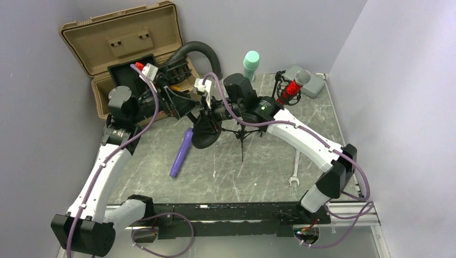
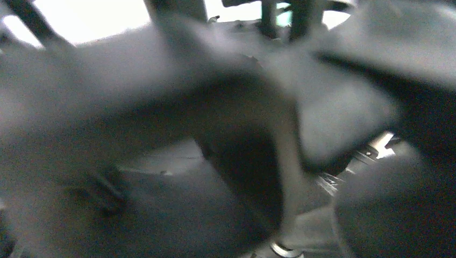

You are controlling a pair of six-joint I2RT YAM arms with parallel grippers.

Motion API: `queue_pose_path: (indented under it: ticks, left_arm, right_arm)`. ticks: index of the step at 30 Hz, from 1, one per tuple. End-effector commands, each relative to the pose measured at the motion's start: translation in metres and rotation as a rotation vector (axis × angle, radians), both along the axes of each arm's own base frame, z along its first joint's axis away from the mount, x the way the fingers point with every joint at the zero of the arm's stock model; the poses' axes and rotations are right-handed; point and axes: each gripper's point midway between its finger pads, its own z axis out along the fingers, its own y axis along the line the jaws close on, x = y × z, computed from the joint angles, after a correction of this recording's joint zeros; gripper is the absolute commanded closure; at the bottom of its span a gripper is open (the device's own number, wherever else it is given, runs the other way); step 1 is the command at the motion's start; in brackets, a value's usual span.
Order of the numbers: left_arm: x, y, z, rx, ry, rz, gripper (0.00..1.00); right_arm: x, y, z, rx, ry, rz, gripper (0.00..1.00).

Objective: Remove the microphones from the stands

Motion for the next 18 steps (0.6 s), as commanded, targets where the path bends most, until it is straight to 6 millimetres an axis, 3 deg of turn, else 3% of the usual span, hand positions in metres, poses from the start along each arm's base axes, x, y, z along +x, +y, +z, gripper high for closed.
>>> queue_pose_path:
  ticks: [1, 11, 18]
  left_arm:
    - [-0.014, 0.010, 0.012, 0.088, -0.169, -0.025, 0.01]
    - [-0.059, 0.011, 0.005, 0.175, -0.382, -0.282, 0.01]
    - [-0.063, 0.038, -0.008, 0.413, -0.427, -0.158, 0.01]
  right_arm:
    - [-0.018, -0.003, 0.050, 0.132, -0.124, 0.112, 1.00]
    - [-0.024, -0.016, 0.050, 0.171, -0.083, 0.168, 1.00]
    - [-0.018, -0.029, 0.050, 0.183, -0.084, 0.153, 1.00]
